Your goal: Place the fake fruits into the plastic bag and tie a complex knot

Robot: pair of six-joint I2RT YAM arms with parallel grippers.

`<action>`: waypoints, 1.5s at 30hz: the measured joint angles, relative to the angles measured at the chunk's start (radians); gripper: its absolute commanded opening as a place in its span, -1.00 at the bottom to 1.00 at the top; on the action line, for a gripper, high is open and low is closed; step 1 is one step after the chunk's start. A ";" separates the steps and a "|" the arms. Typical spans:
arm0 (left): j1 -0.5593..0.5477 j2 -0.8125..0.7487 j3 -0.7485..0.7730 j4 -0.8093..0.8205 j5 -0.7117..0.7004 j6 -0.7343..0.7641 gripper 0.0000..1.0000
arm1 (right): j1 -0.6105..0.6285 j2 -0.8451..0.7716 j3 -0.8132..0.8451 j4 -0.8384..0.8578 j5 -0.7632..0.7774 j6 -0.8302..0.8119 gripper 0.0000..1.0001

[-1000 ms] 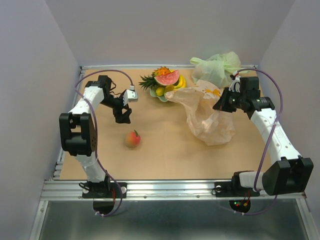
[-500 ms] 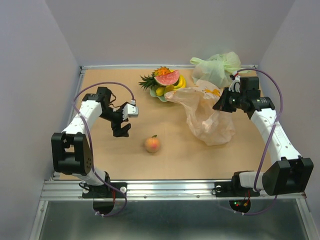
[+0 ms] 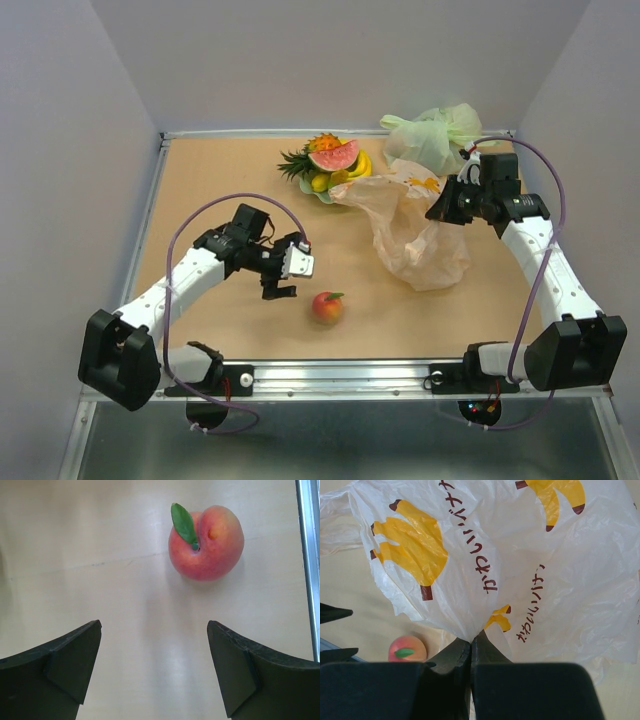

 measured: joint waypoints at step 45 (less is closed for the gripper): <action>-0.140 0.232 0.120 0.252 -0.080 0.008 0.97 | 0.000 -0.009 0.000 0.000 -0.004 -0.011 -0.99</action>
